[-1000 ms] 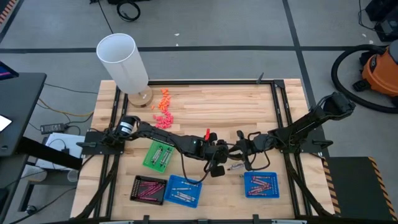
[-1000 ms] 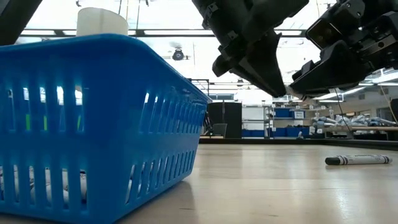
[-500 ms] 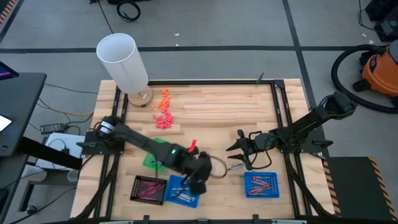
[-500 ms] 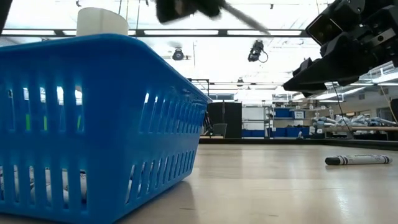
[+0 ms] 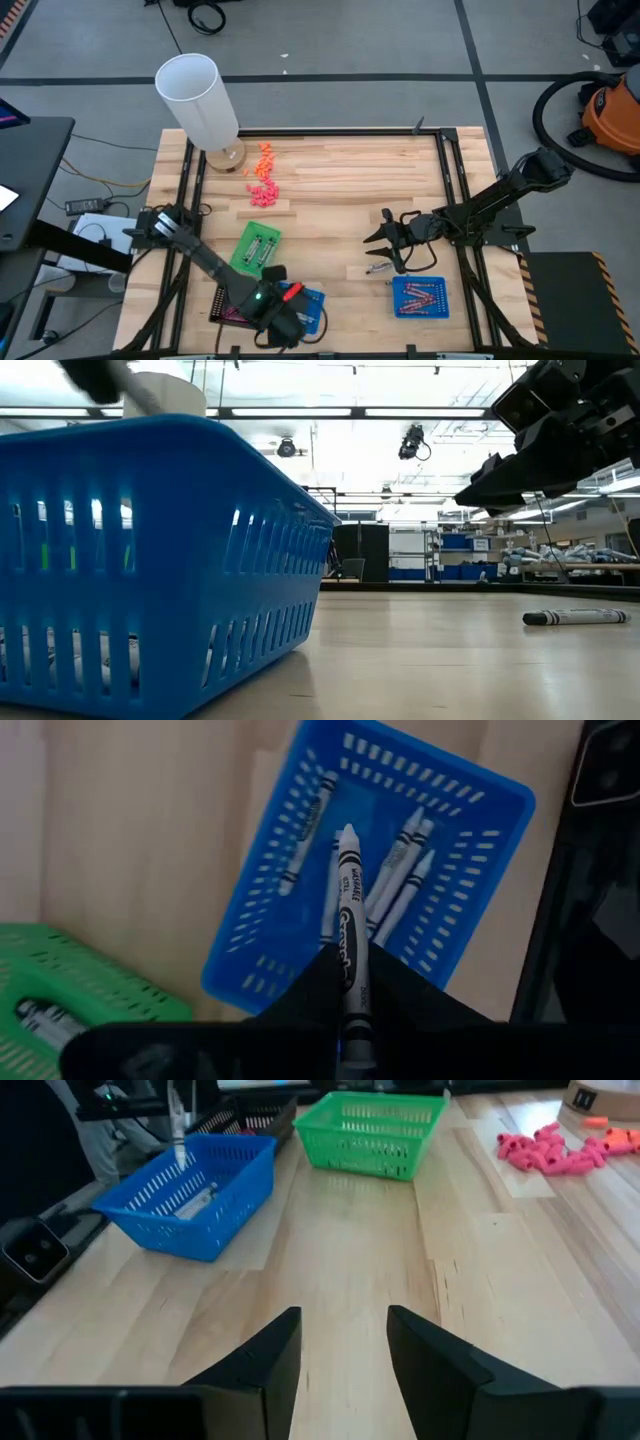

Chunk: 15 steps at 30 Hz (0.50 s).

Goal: Sort crayons
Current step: Put the white crayon into the left blue basket

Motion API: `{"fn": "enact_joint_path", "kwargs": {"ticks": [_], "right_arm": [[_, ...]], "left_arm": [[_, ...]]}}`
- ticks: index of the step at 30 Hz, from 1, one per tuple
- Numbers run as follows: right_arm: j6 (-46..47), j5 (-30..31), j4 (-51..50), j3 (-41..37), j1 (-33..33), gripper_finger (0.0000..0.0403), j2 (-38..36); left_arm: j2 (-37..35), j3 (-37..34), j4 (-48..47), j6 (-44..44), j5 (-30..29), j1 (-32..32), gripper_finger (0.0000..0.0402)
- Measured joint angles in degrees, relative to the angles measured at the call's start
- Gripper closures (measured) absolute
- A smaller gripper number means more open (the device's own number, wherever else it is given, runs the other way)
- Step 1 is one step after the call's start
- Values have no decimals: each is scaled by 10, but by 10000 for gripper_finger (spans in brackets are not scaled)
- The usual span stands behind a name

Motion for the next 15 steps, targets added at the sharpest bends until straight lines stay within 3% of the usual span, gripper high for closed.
{"fn": "enact_joint_path", "kwargs": {"ticks": [15], "right_arm": [[9, 0, 2, 0, 0, 243, 3]], "left_arm": [[52, 0, 12, 9, -18, -24, 361]]}}
